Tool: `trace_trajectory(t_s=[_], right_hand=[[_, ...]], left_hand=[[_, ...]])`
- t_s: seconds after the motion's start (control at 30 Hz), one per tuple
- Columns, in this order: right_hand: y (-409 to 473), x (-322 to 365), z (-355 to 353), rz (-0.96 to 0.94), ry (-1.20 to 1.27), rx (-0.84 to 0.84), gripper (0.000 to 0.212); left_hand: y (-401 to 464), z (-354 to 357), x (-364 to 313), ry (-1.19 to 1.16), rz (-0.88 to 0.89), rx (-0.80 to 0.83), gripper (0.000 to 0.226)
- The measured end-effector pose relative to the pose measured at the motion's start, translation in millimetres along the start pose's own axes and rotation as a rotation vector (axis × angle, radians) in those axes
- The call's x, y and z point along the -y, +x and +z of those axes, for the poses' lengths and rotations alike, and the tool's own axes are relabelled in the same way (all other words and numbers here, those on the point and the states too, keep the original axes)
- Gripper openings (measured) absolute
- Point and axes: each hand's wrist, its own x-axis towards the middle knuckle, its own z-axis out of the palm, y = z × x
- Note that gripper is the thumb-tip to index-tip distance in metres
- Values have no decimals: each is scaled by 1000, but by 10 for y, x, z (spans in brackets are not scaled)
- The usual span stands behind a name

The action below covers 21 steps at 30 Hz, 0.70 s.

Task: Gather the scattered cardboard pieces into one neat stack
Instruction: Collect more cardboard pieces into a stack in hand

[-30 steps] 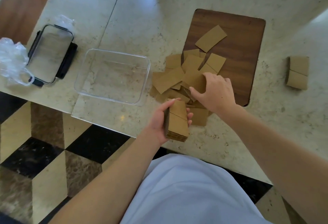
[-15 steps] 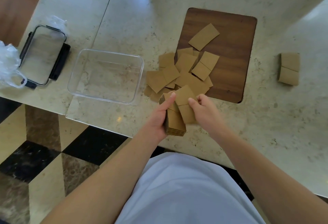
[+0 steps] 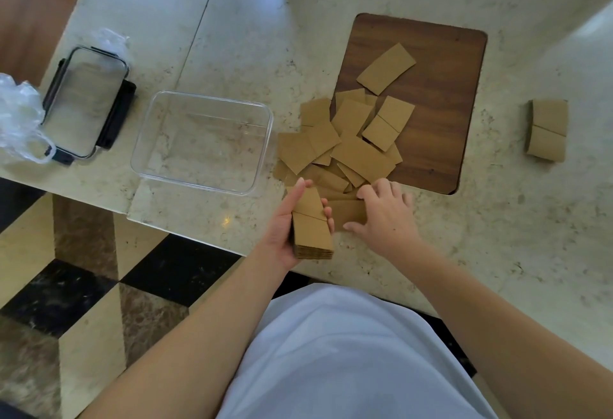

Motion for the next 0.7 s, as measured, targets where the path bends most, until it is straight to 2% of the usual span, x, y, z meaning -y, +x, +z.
trace_trajectory(t_s=[0.1,0.2,0.23,0.33,0.43,0.5,0.6,0.7], right_hand=[[6,13,33,37,51,-41,56],[-29,25,37,121,161,9,54],[-46,16,16,152,234,46,50],[-81,-27,-68,205,528,145,18],[-150,-28,-138,283,758,119,27],[-205,6,-181,285,817,107,30],[-284,115,-235,156,853,-58,7],[-329,202,-264,-99,654,-301,26]], left_hand=[[-4,-89,13,-14,-15,-35,33],[-17,-167,40,-3,-33,-68,31],[-23,-183,51,-6,-37,-75,29],[-20,-221,74,5,-26,-91,35],[-18,-236,88,37,-22,-105,40],[-21,-226,92,49,-26,-111,42],[-5,-213,100,55,-60,-104,42],[7,-195,108,63,-83,-102,46]])
